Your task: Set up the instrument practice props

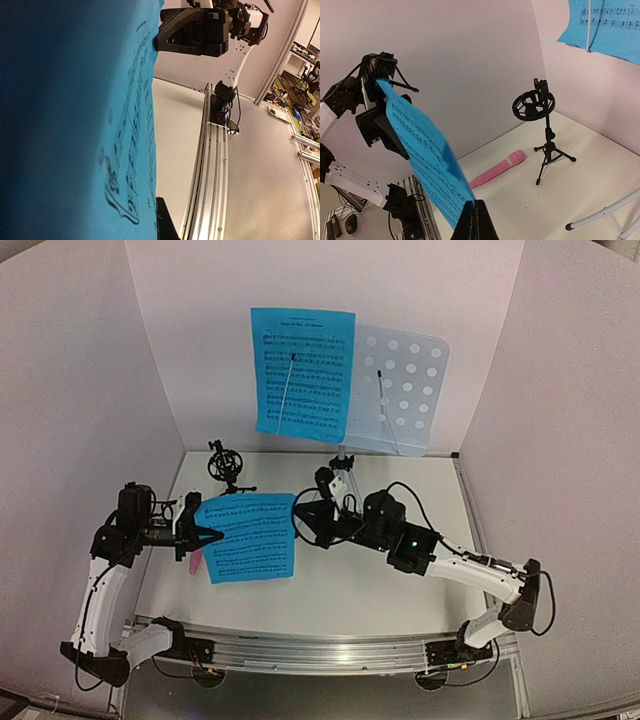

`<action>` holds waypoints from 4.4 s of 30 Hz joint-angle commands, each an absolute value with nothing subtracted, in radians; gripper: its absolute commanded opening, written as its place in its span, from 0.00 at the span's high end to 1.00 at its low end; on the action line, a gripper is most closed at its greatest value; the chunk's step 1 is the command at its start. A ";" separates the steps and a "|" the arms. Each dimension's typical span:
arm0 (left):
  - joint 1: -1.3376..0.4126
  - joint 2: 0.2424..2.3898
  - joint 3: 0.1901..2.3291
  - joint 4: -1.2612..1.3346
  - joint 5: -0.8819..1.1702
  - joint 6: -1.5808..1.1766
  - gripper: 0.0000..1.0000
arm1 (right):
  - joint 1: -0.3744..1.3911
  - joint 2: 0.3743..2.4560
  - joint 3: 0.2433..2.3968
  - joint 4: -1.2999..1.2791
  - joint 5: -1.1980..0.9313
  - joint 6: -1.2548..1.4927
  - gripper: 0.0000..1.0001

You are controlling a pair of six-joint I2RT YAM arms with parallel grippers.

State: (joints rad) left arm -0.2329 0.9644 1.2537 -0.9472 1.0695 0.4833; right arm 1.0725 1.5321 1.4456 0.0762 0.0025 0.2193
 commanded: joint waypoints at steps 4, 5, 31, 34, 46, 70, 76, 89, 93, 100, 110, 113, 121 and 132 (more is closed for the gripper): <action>-0.234 0.990 1.328 -1.038 1.012 0.610 1.00 | 1.058 1.405 1.468 0.024 0.121 0.098 1.00; -0.234 0.992 1.330 -1.037 1.005 0.614 1.00 | 1.056 1.398 1.468 0.014 0.126 0.087 1.00; -0.405 1.217 1.748 -0.896 1.079 0.286 1.00 | 0.998 1.377 1.607 -0.303 -0.217 0.078 0.15; -0.435 1.252 1.802 -0.896 1.088 0.275 1.00 | 0.980 1.409 1.646 -0.309 -0.249 0.075 0.14; -0.497 1.325 1.896 -0.918 1.115 0.293 1.00 | 0.948 1.460 1.712 -0.323 -0.406 0.066 0.34; -0.513 1.349 1.823 -0.649 1.132 0.100 0.45 | 0.870 1.392 1.796 -0.313 -0.491 0.126 1.00; -0.561 1.379 1.824 -0.575 1.084 0.086 0.47 | 0.832 1.407 1.834 -0.316 -0.562 0.156 1.00; -0.600 1.465 1.933 -0.541 1.037 0.081 0.92 | 0.728 1.446 1.891 -0.324 -0.690 0.225 1.00; -0.619 1.485 1.961 -0.540 0.985 0.073 1.00 | 0.710 1.471 1.911 -0.331 -0.723 0.254 1.00; -0.637 1.496 1.986 -0.500 0.908 -0.164 1.00 | 0.695 1.474 1.936 -0.332 -0.487 0.297 0.81; -0.674 1.508 1.983 -0.454 0.850 -0.440 1.00 | 0.696 1.534 2.032 -0.328 -0.112 0.444 0.60; -0.674 1.542 2.021 -0.423 0.841 -0.529 1.00 | 0.696 1.562 2.072 -0.329 -0.043 0.465 0.58; -0.673 1.590 2.109 -0.374 0.809 -0.547 1.00 | 0.697 1.586 2.123 -0.330 0.000 0.477 0.60; -0.673 1.677 2.261 -0.637 0.682 -0.006 1.00 | 0.697 1.468 2.026 -0.345 0.094 0.387 0.37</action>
